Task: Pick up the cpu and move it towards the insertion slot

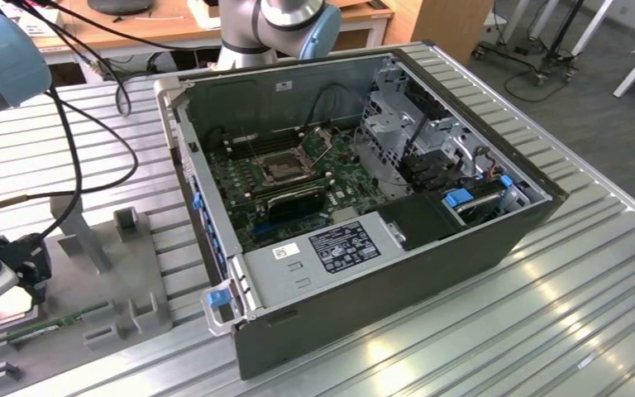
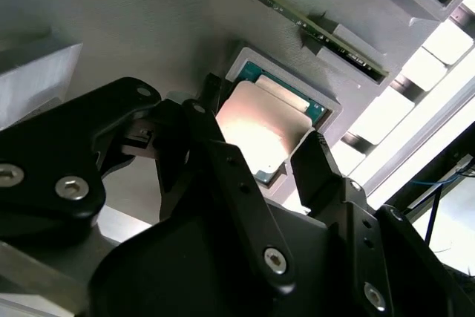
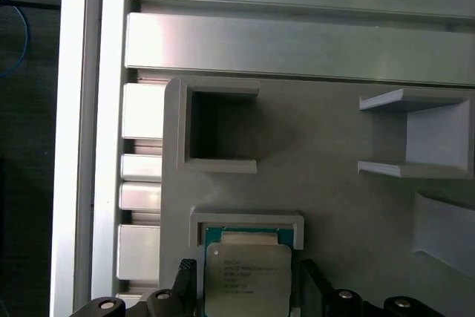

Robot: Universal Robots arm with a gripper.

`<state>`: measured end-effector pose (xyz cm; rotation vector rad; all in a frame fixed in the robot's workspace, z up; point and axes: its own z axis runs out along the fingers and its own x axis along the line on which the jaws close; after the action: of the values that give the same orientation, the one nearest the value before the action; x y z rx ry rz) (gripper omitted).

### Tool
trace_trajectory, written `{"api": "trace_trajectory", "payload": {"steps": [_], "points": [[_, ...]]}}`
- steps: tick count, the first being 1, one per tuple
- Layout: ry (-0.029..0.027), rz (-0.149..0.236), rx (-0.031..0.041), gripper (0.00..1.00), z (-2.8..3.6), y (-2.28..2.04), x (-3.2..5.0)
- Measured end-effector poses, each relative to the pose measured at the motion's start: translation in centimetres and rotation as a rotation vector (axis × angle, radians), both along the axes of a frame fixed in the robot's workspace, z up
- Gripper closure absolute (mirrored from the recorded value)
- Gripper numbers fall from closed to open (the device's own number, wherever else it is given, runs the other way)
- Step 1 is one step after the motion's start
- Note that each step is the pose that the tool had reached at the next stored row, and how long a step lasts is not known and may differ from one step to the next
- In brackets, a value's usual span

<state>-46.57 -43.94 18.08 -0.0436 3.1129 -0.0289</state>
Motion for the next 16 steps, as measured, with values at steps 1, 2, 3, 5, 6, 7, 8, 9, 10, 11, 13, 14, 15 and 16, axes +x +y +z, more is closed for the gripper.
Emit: {"api": "trace_trajectory", "payload": {"steps": [1, 2, 3, 5, 6, 7, 8, 9, 10, 11, 13, 14, 15, 16], "points": [[0.0, 0.0, 0.0, 0.35, 0.0, 0.0, 0.0], [0.0, 0.0, 0.0, 0.35, -0.01, 0.02, -0.01], [-0.0001, 0.0, 0.0001, 0.35, -0.03, 0.04, -0.01], [-0.0002, 0.0, 0.0001, 0.35, -0.05, 0.12, -0.01], [0.0, 0.0, 0.0, 0.35, -0.05, 0.16, -0.01], [0.0, 0.0, 0.0, 0.35, -0.07, 0.2, -0.01], [-0.0002, 0.0, 0.0001, 0.35, -0.09, 0.25, 0.0], [-0.0002, 0.0, 0.0001, 0.35, -0.1, 0.27, 0.0], [-0.0001, 0.0, 0.0, 0.35, -0.1, 0.27, 0.0], [0.0001, 0.0, 0.0, 0.35, -0.1, 0.27, 0.0], [-0.0001, 0.0, -0.0001, 0.35, -0.13, 0.29, -0.06], [-0.0001, 0.0, -0.0001, 0.35, -0.13, 0.3, -0.06], [-0.0002, 0.0, -0.0001, 0.35, -0.12, 0.3, -0.06], [-0.0001, 0.0, -0.0002, 0.35, -0.09, 0.3, -0.06]]}}
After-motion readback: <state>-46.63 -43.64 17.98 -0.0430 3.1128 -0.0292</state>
